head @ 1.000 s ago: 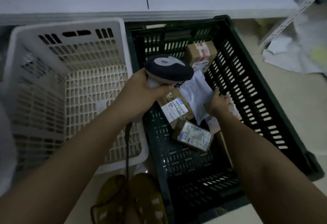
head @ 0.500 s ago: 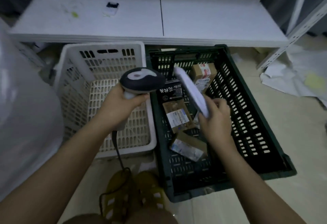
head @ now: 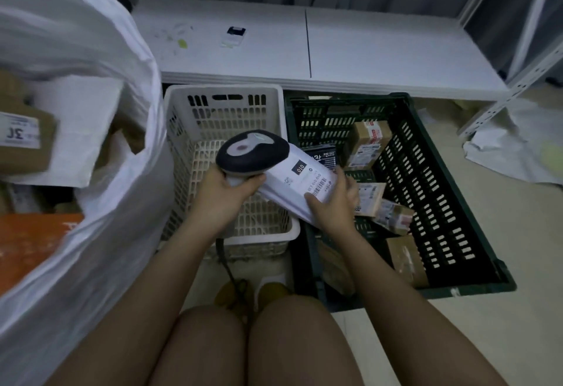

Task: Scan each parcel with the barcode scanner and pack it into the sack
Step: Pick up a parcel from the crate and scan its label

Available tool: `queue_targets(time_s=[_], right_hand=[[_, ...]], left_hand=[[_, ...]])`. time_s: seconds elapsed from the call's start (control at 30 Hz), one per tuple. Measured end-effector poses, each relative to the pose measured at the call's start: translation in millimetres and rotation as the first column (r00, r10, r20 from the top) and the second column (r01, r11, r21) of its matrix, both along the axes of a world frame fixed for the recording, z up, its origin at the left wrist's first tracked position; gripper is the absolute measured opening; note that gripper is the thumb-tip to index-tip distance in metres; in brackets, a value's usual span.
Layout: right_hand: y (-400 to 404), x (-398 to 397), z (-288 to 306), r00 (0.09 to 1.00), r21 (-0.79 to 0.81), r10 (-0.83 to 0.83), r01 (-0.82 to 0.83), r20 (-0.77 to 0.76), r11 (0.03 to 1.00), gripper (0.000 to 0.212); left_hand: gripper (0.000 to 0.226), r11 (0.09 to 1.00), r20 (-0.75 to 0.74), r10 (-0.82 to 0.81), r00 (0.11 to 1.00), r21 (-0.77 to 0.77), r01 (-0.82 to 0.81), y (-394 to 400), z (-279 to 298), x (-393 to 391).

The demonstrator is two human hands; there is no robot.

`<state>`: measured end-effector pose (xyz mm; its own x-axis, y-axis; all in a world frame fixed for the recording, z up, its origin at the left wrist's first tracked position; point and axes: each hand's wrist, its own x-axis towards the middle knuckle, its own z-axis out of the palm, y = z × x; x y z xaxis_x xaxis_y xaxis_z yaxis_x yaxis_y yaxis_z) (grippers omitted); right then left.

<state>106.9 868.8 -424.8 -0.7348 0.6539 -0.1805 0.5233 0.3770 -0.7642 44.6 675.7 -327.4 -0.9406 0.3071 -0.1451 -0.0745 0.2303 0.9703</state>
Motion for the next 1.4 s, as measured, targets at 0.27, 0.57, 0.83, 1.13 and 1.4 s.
queue_targets(time_s=[0.27,0.57,0.83,1.13,1.4], right_hand=[[1,3,-7,0.968,-0.41,-0.248,0.212,-0.037,0.887,0.086],[18,23,84,0.981,-0.385,-0.093,0.02,-0.173,0.923,0.041],[12,48,203,0.883,-0.249,-0.087,-0.035,-0.461,0.968,0.027],[-12,63,259,0.841,-0.226,-0.064,-0.07,-0.537,0.972,0.035],[-22,61,269,0.817,-0.271,-0.068,-0.11,-0.572,0.956,0.029]], left_hand=[[0.045,0.999,0.011,-0.033,0.999,0.032,0.033,0,-2,1],[0.039,0.995,-0.089,0.042,0.995,0.096,-0.034,-2,57,12],[0.046,0.993,-0.211,-0.087,0.974,0.063,0.102,-25,123,48],[0.047,0.964,-0.256,-0.267,0.929,-0.058,0.26,-59,151,72],[0.044,0.973,-0.279,-0.227,0.933,-0.099,0.207,-68,156,73]])
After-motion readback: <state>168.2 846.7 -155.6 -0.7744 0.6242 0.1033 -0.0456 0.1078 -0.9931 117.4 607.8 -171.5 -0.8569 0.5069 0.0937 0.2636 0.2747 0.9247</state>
